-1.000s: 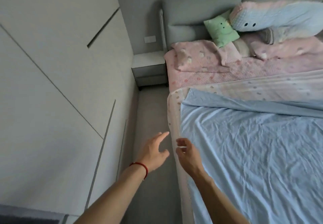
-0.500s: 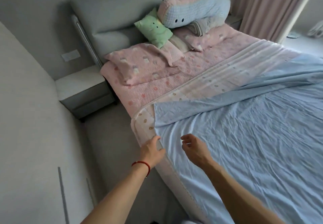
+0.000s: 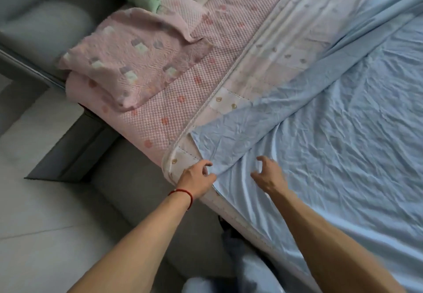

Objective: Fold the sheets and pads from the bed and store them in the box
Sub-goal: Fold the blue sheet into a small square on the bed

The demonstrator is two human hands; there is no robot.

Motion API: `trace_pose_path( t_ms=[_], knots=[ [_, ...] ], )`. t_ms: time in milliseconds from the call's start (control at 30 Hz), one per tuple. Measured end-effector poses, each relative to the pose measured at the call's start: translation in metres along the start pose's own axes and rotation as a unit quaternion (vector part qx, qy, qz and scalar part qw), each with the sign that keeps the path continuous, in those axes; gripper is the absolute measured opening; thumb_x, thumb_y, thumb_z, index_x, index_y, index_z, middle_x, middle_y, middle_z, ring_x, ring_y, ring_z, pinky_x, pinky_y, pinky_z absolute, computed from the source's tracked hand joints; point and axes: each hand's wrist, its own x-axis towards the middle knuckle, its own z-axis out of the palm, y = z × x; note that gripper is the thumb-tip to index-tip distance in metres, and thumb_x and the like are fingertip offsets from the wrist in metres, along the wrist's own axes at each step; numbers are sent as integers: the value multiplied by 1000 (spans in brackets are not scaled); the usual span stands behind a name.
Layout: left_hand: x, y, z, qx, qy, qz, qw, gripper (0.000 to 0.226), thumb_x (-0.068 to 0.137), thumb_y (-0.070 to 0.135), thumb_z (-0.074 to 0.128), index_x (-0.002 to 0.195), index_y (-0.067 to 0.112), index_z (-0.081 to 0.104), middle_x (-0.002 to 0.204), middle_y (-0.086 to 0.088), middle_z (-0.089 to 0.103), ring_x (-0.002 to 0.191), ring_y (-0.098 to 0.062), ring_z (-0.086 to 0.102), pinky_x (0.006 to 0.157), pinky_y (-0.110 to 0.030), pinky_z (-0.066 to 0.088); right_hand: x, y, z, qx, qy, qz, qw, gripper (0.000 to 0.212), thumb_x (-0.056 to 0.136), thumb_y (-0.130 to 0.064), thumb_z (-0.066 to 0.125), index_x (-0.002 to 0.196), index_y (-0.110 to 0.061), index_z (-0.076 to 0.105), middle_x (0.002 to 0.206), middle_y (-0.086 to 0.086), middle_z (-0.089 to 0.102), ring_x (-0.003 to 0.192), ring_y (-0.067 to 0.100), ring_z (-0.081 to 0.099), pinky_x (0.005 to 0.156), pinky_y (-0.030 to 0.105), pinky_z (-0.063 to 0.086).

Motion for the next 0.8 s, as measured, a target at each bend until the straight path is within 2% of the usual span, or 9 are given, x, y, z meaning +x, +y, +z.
trace_pose_path(
  t_ms=[100,167,267,400,467,567,633,700,800],
  knots=[
    [61,1,0,43,-37,0,998,52,91,34,62,142,26,52,135,-4,59,123,-24,56,99,-33,46,46,27,-10,-115,16,71,991,87,86,-41,75,156,-30,24,165,12,18,149,41,24,111,63,34],
    [111,5,4,69,-46,8,996,58,92,35,62,147,24,46,144,-7,54,129,-27,53,105,-34,44,74,48,-14,-210,15,94,973,103,82,-52,77,157,-36,9,169,10,-2,155,44,4,110,76,22],
    [196,12,16,135,-24,38,990,66,93,33,62,153,18,38,151,-14,45,137,-32,43,112,-37,36,112,70,-2,-252,28,61,966,114,76,-63,77,159,-37,3,170,13,-7,155,47,-1,114,75,18],
    [281,19,29,216,12,50,975,80,92,34,61,159,18,20,162,-13,23,148,-33,23,119,-45,29,141,84,9,-257,22,72,964,120,73,-60,82,161,-36,5,170,14,-6,154,48,0,112,78,17],
    [299,20,33,236,45,46,970,75,90,38,63,153,16,29,154,-15,35,141,-35,32,112,-47,35,146,86,13,-269,25,70,960,121,73,-60,83,162,-33,6,170,17,-6,153,51,1,110,79,19],
    [294,26,34,242,102,64,963,43,90,41,61,123,14,54,122,-18,63,117,-38,54,93,-42,44,151,83,17,-286,33,64,956,122,74,-59,83,162,-29,4,168,21,-5,151,54,2,107,81,21],
    [266,31,40,204,83,82,972,24,90,38,59,101,17,59,105,-17,68,100,-38,63,78,-38,46,150,81,18,-288,32,70,954,123,73,-57,83,162,-28,5,168,22,-5,151,55,2,106,82,21],
    [224,39,55,183,45,131,973,16,89,36,57,86,20,53,94,-17,68,89,-38,65,69,-34,42,151,82,17,-293,27,72,953,123,72,-57,84,162,-27,7,168,22,-3,151,54,3,105,83,21],
    [159,46,105,176,-9,171,969,18,91,36,51,84,19,51,99,-19,68,94,-39,63,70,-35,36,154,85,17,-271,21,65,960,118,74,-53,85,162,-29,10,168,19,-3,152,52,0,105,83,17]
  ],
)
